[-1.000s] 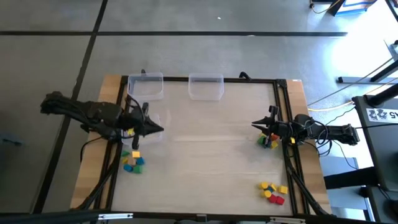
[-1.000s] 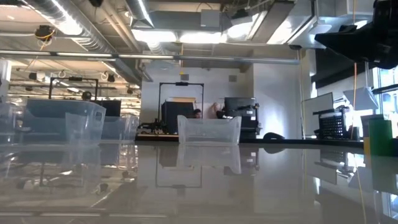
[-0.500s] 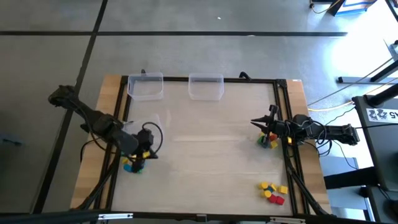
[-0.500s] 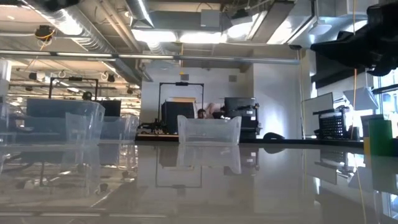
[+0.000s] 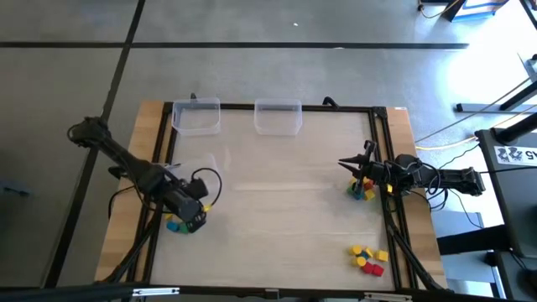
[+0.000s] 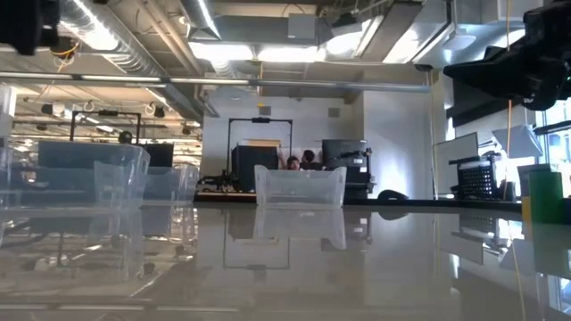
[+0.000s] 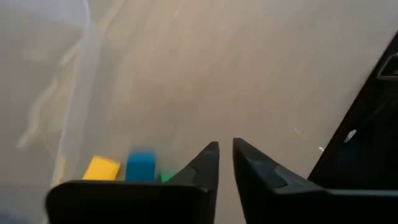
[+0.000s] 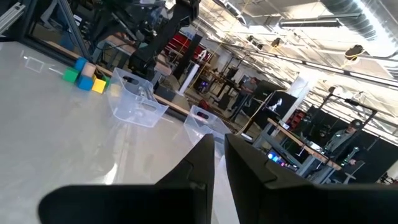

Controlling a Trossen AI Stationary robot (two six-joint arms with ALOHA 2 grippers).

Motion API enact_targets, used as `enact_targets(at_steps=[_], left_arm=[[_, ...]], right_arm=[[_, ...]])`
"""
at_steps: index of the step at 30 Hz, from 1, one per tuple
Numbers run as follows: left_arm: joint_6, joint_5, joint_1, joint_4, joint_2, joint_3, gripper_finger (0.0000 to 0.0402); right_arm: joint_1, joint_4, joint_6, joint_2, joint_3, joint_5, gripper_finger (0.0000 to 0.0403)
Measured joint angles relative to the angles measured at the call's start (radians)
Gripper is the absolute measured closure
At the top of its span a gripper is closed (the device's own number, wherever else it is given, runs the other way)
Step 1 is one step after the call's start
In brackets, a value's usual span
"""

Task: Sort blocks by size
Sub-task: Put the blue square game block into the top left transparent bin

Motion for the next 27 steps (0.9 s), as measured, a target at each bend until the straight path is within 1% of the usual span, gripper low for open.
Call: enact_targets(at_steps=[5,8,12,16,27], left_arm=[[-0.063,0.037,-0.018,-0.021,0.033,-0.026,0.0294],[-0.102,0.097,-0.03,-0.029,0.053,-0.064,0.0266],[-0.129,0.162,-0.054,-0.013,0.075,-0.112,0.0239],[-0.097,0.161,-0.061,0.008,0.095,-0.154,0.0228],[0.032,0.158,-0.067,0.058,0.178,-0.228,0.0229]], right_arm=[[0.0,-0.008,0.0,0.0,0.0,0.0,0.0359],[0.0,-0.018,0.0,0.0,0.0,0.004,0.0359],[0.0,-0.019,0.0,0.0,0.0,0.048,0.0359],[0.0,-0.019,-0.004,0.0,0.0,0.074,0.0358],[0.0,-0.019,-0.028,0.0,0.0,0.093,0.0359]])
